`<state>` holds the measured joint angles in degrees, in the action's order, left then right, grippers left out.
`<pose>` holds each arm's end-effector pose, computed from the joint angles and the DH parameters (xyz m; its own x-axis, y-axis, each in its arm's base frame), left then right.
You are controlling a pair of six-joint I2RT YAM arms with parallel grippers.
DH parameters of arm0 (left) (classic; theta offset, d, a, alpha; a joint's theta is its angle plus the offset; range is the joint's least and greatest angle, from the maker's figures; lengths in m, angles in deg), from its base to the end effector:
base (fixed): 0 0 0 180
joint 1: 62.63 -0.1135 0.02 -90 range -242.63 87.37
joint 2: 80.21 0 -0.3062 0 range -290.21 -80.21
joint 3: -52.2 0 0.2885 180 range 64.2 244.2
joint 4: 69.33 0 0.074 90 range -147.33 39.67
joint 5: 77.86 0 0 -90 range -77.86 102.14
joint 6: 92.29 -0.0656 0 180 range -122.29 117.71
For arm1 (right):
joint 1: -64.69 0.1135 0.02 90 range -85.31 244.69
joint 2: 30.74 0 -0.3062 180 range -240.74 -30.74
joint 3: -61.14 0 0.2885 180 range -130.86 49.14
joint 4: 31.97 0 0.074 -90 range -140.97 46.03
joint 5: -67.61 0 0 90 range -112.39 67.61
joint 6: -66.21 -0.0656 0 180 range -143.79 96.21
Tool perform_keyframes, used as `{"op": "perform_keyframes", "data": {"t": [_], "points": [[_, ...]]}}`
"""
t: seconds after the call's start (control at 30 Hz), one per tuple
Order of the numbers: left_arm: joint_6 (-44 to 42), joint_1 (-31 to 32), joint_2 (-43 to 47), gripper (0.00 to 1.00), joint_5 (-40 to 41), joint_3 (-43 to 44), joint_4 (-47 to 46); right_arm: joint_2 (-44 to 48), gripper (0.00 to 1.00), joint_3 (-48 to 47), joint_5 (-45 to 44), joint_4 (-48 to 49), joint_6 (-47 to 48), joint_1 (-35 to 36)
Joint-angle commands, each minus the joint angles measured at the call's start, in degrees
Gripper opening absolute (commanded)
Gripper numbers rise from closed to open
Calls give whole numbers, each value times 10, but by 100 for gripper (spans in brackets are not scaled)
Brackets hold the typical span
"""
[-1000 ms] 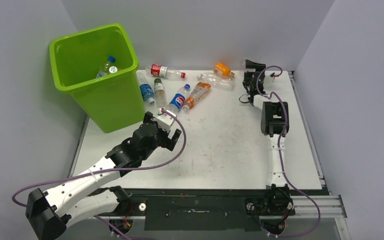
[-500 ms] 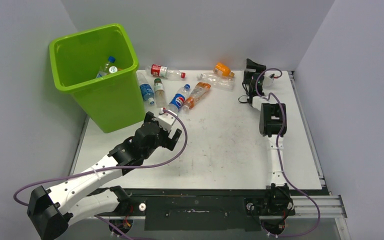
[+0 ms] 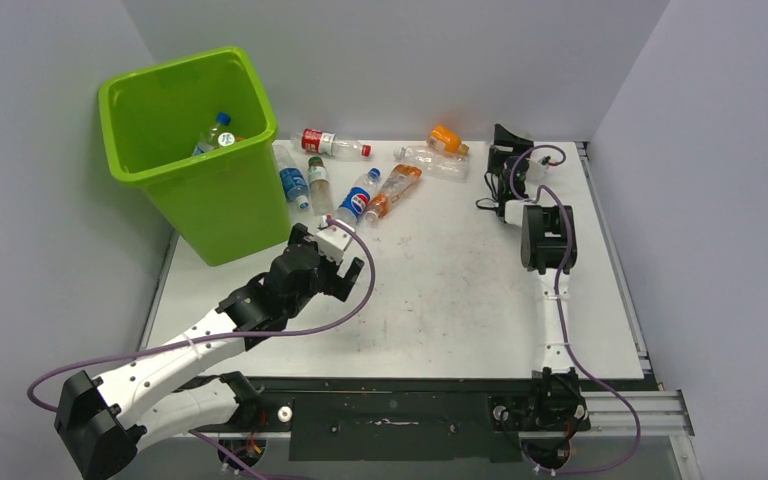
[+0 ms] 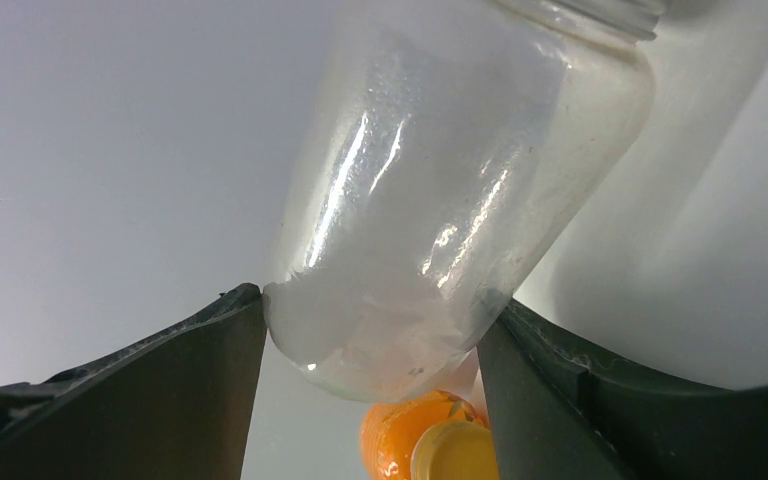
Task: Put the plastic bottles in the bin
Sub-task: Pick up the plastic bottle from the corner of the board.
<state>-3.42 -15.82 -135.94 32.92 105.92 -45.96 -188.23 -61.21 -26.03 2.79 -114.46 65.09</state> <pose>0.1937 -0.1723 0.2984 -0.2842 0.3297 -0.9003 0.4680 0.8673 0.1699 0.6783 0.0006 0.0637 0.0566 0.9983 0.0113 0.0060 -0.0116 0.9999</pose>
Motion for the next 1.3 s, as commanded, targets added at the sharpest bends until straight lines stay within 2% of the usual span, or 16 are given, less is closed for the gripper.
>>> {"op": "perform_keyframes", "data": {"t": [0.0,0.17,0.37,0.63,0.83,0.93,1.07,1.17,1.27], "points": [[3,-1,13,96,-5,21,-18,-14,33,67,-7,-99,41,-2],[8,0,22,96,-9,22,-17,30,25,140,0,-62,54,-1],[27,2,41,96,-24,26,-19,151,6,294,11,19,113,15],[56,6,89,96,-45,22,-33,350,5,527,23,90,169,43],[70,12,114,96,-58,13,-54,521,5,636,31,84,271,80],[74,14,124,96,-64,8,-65,608,5,676,74,62,344,106],[79,14,144,96,-73,2,-87,737,5,700,122,-13,512,179],[94,13,165,96,-78,-3,-123,820,5,685,128,-128,668,293],[115,12,188,96,-100,0,-161,888,5,673,94,-239,804,413]]}}
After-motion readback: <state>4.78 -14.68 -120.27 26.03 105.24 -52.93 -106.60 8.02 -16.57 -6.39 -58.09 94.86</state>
